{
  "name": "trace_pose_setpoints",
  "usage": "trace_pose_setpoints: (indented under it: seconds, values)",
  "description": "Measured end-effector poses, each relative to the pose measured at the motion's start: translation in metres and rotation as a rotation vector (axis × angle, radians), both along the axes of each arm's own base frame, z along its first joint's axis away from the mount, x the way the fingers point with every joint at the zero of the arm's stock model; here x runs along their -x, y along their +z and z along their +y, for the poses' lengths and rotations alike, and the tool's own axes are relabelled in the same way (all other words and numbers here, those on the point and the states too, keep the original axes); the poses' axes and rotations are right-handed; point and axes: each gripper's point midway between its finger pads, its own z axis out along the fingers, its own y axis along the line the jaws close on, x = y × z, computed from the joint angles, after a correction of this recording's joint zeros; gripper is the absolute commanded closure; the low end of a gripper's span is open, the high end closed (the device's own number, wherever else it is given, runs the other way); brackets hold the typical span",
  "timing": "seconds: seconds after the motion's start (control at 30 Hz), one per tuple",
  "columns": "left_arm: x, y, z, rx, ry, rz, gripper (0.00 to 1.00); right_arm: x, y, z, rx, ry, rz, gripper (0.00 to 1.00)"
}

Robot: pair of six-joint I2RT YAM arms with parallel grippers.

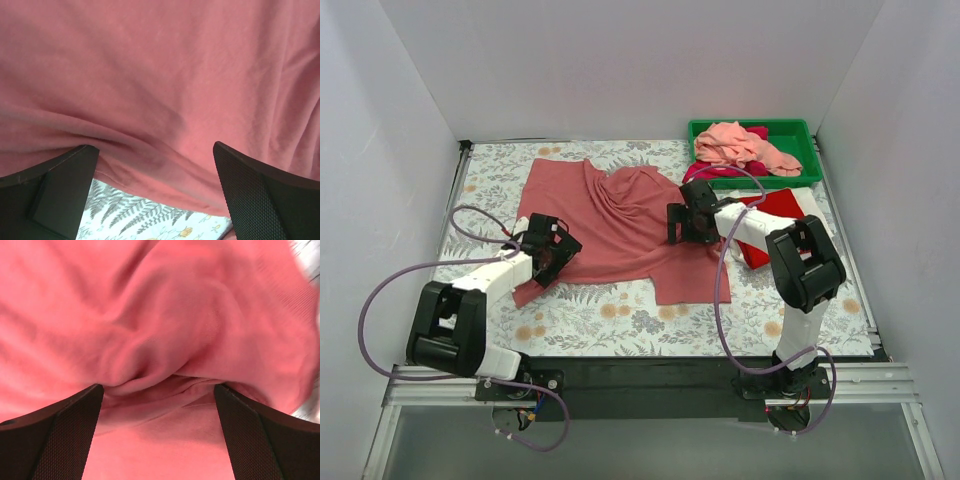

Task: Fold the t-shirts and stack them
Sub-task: Flatten the tshirt out

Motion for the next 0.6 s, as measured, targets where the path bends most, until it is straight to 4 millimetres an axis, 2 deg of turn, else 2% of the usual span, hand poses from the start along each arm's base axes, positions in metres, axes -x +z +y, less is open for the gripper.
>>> trace_pose_setpoints:
  seconds: [0.1,0.2,0.3,0.37,0.47,0.53,0.6]
  values:
    - [-0.012,0.003,-0.004,0.008,-0.025,-0.007,0.02,-0.012,0.001,-0.005,0.002,-0.007,-0.009,0.02]
    - [-0.014,0.008,-0.005,0.010,-0.039,-0.017,0.02,-0.012,0.002,-0.006,0.007,0.007,-0.009,0.02]
    - [-0.008,0.025,-0.001,0.011,-0.023,-0.042,0.02,-0.006,0.013,-0.005,-0.007,0.029,-0.012,0.02]
    - [-0.003,0.044,0.003,0.019,0.010,-0.081,0.02,0.005,0.031,-0.006,-0.035,0.044,-0.037,0.02]
    - [0.012,0.068,0.012,0.046,0.083,-0.141,0.02,0.027,0.070,-0.007,-0.118,0.063,-0.113,0.02]
    - [0.029,0.067,0.019,0.059,0.131,-0.135,0.02,0.043,0.091,-0.010,-0.182,0.066,-0.171,0.02]
    - [0.052,0.052,0.029,0.061,0.193,-0.097,0.02,0.067,0.101,-0.018,-0.234,0.061,-0.204,0.02]
